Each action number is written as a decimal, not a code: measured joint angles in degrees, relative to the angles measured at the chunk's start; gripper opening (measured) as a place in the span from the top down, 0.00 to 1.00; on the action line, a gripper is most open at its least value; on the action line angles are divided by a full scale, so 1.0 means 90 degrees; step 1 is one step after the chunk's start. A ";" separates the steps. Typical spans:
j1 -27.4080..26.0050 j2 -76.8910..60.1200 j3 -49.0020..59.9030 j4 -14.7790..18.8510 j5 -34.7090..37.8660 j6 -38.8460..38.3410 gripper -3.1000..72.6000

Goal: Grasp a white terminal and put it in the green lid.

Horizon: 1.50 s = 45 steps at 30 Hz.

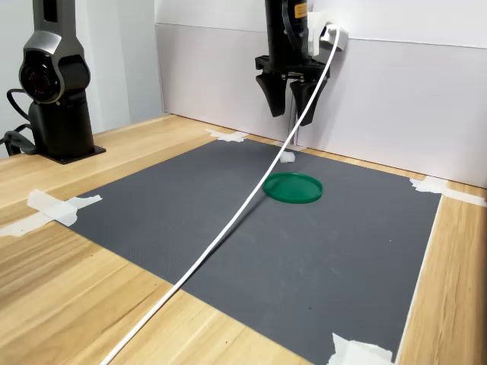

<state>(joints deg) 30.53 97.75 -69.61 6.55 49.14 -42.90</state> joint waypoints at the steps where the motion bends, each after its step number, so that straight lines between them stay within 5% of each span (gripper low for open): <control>1: 0.0000 0.0005 0.0125 -0.0037 -0.0099 -0.0002 0.02; 12: 0.0000 0.0207 0.0490 0.0054 -0.0886 -0.0021 0.02; 33: 0.0000 0.0759 0.0490 0.0440 -0.1170 -0.0667 0.04; 38: 0.0000 0.0759 0.0490 0.0474 -0.1188 -0.0701 0.14; 45: 0.0000 0.0759 0.0490 0.0474 -0.1180 -0.0675 0.45</control>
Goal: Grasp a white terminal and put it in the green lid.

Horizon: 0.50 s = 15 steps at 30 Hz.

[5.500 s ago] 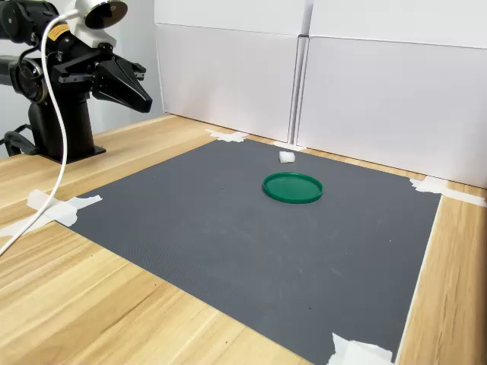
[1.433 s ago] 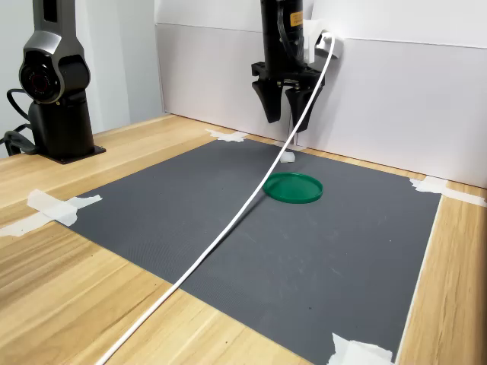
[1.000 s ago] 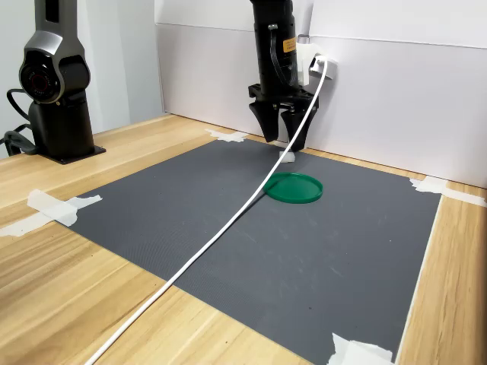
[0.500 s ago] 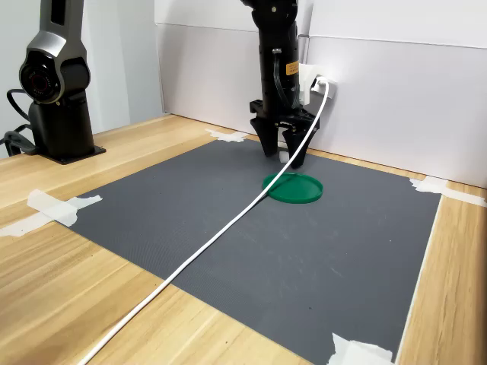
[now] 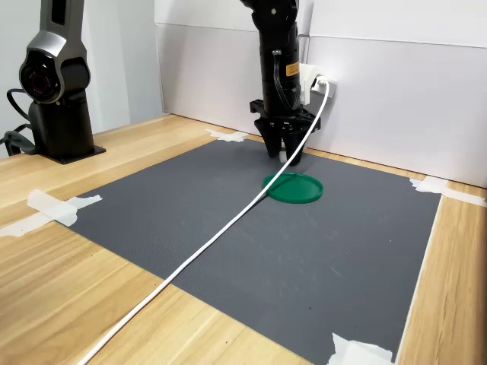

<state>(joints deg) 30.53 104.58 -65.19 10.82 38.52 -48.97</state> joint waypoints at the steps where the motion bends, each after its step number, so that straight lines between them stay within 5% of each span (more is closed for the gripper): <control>1: 0.0000 0.0000 0.0000 0.0000 0.0007 0.0021 0.48; 15: -0.0017 -0.0099 0.0005 -0.0270 0.0350 0.0107 0.48</control>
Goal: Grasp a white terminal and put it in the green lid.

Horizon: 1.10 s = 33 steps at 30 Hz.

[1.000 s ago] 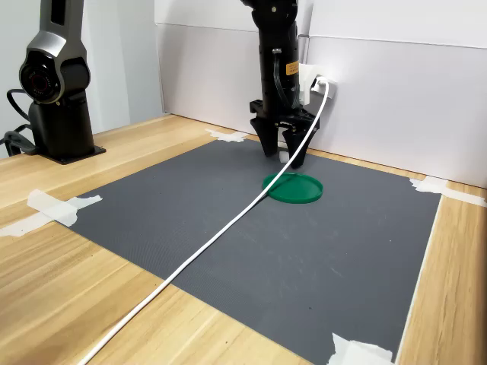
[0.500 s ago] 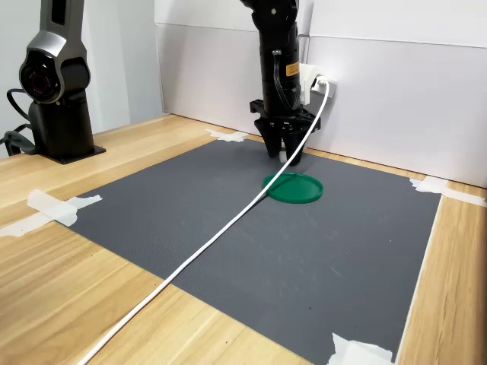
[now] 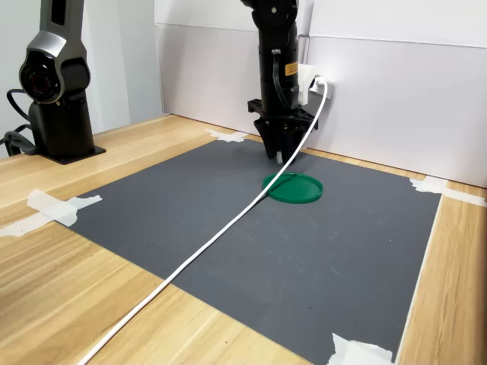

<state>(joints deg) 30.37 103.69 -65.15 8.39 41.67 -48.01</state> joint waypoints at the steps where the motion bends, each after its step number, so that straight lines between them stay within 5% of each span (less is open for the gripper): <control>1: -0.0034 -0.0051 0.0000 0.0000 0.0013 0.0000 0.48; 19: -0.2159 -0.1152 0.0000 0.0118 0.0308 -0.0401 0.48; 33: -0.2271 -0.1027 0.0000 0.0456 0.0226 -0.1216 0.48</control>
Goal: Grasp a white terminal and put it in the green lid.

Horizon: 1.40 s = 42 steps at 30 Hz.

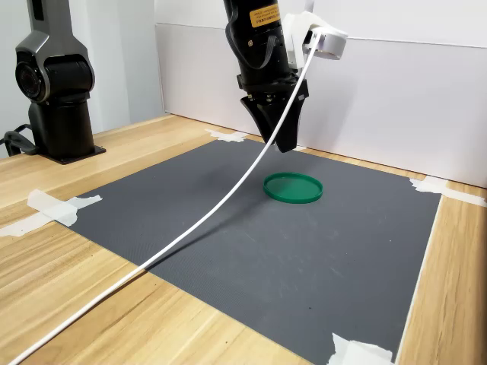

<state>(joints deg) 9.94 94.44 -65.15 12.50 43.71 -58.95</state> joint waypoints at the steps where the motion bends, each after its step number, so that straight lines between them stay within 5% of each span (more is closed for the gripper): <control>1: 0.0022 0.0054 0.0000 -0.0026 -0.0037 -0.0060 0.48; 16: 0.0202 0.0443 -0.0006 -0.0419 -0.0339 -0.0178 0.48; 24: 0.0202 0.0445 -0.0006 -0.0435 -0.0421 -0.0170 0.28; 33: 0.0202 0.0279 -0.0006 -0.0430 -0.0481 0.0081 0.26; 37: 0.0165 -0.0167 -0.0006 -0.0414 -0.0696 0.0381 0.31; 42: -0.0198 -0.1060 0.0163 -0.0104 -0.1358 0.0954 0.56</control>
<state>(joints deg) 8.16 84.90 -63.68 11.57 31.49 -50.37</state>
